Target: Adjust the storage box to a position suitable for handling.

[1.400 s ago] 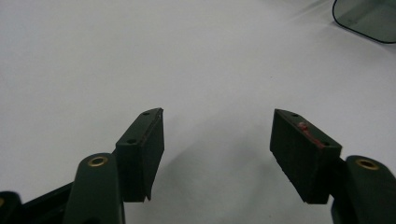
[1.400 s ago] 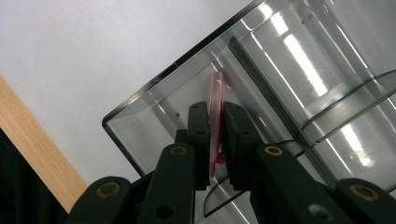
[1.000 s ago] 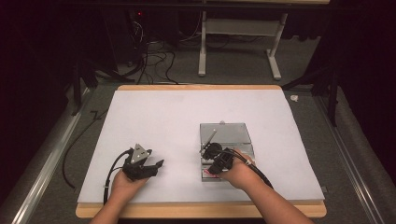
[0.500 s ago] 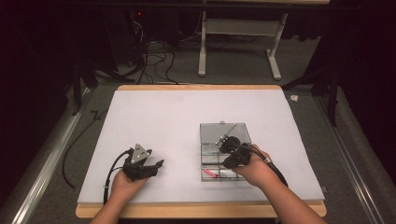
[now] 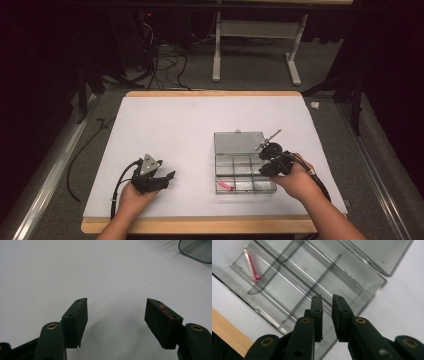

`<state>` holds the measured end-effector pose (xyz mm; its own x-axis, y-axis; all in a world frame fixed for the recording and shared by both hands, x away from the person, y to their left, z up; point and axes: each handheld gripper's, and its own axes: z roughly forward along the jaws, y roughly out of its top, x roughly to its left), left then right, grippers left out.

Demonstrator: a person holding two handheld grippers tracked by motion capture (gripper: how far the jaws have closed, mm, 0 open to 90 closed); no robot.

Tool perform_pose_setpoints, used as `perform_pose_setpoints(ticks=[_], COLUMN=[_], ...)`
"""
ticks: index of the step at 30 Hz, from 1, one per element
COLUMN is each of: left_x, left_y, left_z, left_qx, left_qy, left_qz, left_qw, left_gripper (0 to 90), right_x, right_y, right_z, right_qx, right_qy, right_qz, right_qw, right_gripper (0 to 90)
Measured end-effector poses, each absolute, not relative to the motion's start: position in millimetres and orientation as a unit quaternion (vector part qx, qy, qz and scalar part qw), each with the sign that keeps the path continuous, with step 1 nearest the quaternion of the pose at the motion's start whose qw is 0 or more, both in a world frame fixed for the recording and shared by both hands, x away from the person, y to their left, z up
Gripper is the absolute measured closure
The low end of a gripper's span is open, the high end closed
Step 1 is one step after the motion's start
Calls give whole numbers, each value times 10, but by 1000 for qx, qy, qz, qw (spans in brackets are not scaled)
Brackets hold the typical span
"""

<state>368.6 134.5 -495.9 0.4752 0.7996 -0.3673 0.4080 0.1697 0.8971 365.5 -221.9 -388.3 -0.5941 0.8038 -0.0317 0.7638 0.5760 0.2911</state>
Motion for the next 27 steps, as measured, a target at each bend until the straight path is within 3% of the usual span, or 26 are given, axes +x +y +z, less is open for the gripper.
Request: perform_pose_setpoints(ticks=[27], left_x=[3691], left_y=[1352], left_z=[-4957], left_qx=[622], left_qy=[487], left_qz=[167], left_qw=[590], left_gripper=[355], right_x=[3571], right_y=[-2957], right_z=[-4115], right_qx=[513], right_qy=[846], right_qz=[115], right_qw=[88], right_gripper=[740])
